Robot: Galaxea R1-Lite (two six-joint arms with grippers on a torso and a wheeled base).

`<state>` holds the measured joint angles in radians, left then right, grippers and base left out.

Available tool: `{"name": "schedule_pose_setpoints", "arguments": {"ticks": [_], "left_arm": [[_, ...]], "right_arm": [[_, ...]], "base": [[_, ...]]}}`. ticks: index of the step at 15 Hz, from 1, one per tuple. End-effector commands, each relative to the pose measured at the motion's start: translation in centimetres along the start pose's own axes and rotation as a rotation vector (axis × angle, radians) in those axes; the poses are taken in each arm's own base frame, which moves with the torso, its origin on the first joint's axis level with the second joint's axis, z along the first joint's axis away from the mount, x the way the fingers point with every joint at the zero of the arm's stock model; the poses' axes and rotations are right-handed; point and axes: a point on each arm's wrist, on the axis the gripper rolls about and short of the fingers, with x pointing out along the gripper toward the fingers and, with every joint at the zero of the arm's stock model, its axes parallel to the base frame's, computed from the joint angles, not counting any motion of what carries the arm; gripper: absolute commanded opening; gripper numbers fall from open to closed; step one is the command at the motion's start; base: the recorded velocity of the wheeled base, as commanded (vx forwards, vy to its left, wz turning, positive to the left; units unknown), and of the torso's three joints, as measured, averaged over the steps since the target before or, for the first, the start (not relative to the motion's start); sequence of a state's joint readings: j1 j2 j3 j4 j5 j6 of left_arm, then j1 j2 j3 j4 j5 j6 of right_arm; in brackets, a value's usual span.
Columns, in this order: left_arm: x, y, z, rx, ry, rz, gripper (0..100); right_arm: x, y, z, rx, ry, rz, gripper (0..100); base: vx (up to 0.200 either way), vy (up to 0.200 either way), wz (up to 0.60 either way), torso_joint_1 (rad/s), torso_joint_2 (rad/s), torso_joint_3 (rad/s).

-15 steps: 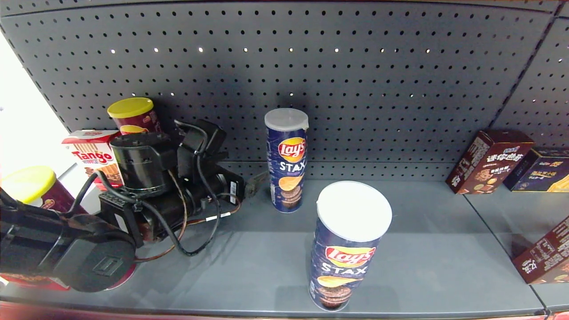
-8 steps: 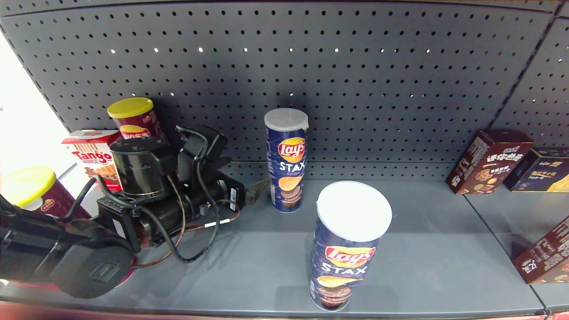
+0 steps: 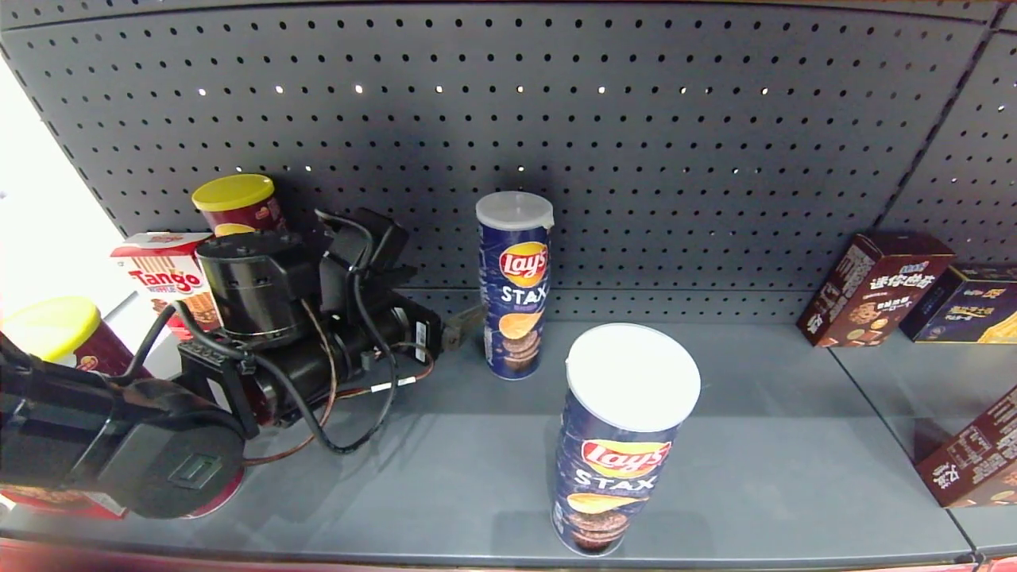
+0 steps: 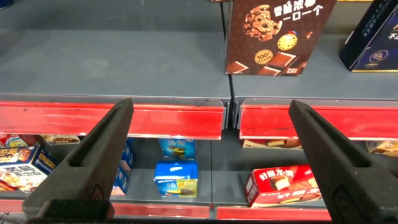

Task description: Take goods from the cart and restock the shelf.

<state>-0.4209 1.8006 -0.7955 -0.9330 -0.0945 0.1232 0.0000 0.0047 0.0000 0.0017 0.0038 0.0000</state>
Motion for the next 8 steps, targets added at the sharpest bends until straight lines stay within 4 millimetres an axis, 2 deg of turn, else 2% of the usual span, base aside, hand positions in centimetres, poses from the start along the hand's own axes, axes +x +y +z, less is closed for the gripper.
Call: {"name": "schedule_pose_setpoints", "arguments": {"ticks": [1, 8], "left_arm": [[0.59, -0.01, -0.27, -0.001, 0.006, 0.001, 100], [-0.22, 0.20, -0.91, -0.004, 0.032, 0.010, 100]], "right_arm": [[0.01, 0.00, 0.01, 0.000, 0.001, 0.001, 100], [0.01, 0.01, 0.01, 0.000, 0.001, -0.001, 100]], "base": [[0.000, 0.000, 0.00, 0.000, 0.00, 0.000], [0.000, 0.000, 0.00, 0.000, 0.00, 0.000]]}}
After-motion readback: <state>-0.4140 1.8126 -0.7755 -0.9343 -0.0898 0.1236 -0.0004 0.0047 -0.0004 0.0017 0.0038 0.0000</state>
